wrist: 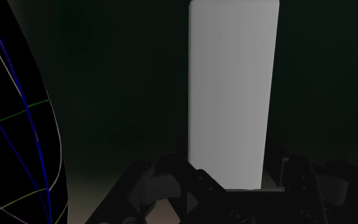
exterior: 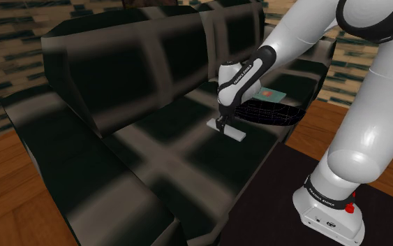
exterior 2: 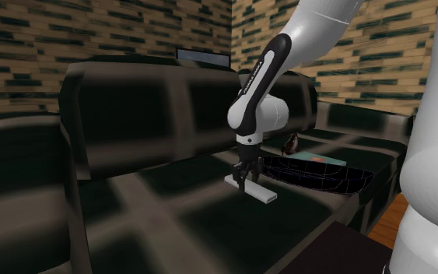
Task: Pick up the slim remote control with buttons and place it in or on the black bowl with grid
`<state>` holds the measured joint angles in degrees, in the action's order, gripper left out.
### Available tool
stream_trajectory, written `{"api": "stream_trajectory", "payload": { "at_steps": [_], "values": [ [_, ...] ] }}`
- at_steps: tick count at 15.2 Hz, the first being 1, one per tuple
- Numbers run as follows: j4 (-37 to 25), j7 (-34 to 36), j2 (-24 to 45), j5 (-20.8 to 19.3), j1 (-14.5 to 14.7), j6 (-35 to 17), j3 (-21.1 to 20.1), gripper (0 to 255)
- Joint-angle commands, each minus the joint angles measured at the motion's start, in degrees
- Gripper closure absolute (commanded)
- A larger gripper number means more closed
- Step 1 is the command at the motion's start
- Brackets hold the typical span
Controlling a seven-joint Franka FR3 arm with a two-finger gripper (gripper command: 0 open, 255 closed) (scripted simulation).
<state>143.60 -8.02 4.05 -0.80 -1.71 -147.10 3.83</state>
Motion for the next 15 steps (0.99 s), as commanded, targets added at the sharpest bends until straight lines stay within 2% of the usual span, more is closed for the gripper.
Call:
{"api": "stream_trajectory", "payload": {
  "at_steps": [1,15],
  "values": [
    [-0.23,0.12,-1.44,-0.13,0.03,1.67,0.0,255],
    [-3.03,0.49,-10.3,-0.75,0.03,13.32,-0.04,255]
  ]
}}
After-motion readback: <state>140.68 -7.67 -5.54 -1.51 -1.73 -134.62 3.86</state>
